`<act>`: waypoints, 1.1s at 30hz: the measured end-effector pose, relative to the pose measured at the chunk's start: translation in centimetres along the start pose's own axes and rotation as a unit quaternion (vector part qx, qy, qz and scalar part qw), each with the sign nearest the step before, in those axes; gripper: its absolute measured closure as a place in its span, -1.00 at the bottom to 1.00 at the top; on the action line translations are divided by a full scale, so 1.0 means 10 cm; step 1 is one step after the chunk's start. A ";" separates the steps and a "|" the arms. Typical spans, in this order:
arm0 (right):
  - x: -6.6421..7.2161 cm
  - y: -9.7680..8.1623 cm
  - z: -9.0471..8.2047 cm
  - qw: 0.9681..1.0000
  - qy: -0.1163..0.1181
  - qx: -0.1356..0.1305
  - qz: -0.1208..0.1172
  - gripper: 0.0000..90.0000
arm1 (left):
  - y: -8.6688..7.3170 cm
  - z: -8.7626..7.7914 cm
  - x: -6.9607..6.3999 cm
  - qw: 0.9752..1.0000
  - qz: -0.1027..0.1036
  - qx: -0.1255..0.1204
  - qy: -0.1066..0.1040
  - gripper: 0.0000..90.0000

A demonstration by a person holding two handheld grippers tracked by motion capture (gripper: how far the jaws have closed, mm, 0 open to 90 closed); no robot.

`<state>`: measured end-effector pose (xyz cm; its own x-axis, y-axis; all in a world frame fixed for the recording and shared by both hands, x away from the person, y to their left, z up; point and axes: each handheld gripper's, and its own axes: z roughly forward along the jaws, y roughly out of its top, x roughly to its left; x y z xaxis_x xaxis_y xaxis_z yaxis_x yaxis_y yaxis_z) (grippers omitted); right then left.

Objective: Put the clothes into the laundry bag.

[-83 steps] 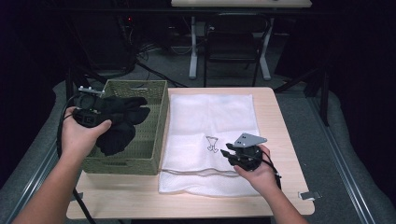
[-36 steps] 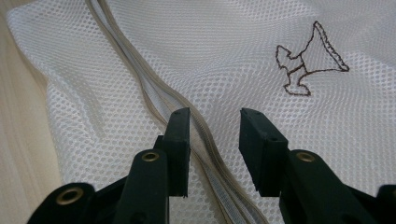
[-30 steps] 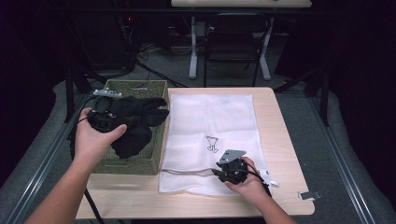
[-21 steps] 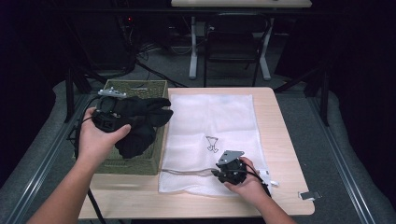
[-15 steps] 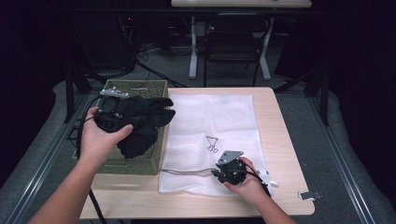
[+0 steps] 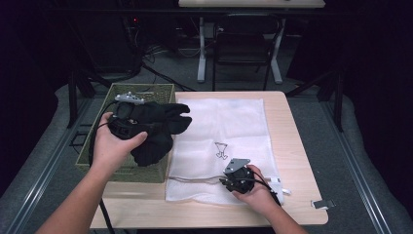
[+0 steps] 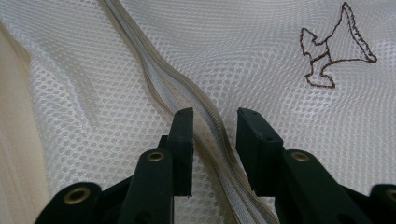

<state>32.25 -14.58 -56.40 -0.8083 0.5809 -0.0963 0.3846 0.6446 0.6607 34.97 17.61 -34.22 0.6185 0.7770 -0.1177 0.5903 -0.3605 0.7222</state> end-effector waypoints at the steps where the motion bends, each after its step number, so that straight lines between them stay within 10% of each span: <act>1: 0.00 0.00 0.00 1.000 -0.001 0.001 0.000 0.50 | 0.00 0.01 -0.01 1.000 0.000 -0.001 -0.001 0.62; 33: 0.00 0.05 -0.01 1.000 -0.010 0.006 -0.014 0.94 | -0.02 0.15 -0.23 0.999 0.022 0.000 -0.039 0.62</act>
<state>32.45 -14.31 -56.02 -0.8098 0.5723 -0.1291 0.3680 0.6669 0.6480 34.24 15.08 -35.10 0.6824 0.7178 -0.1382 0.5613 -0.3934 0.7281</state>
